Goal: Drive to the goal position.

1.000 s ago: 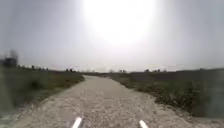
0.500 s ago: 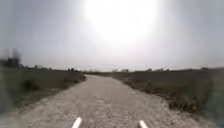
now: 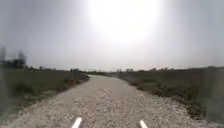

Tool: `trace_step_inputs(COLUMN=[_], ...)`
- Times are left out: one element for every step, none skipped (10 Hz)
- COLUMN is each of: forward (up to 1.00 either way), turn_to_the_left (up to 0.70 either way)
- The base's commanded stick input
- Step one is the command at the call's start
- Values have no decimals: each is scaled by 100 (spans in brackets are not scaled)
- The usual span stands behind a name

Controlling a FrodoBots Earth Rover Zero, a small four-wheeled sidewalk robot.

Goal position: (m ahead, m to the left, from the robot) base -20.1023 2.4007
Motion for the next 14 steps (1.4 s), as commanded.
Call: trace_step_inputs(forward=[70, 70, 70, 70, 70, 70, 70, 70, 70, 70, 70, 70, 70, 70], turn_to_the_left=[25, 19, 14, 8, 2, 0, 0, 0, 0, 0, 0, 0, 0, 0])
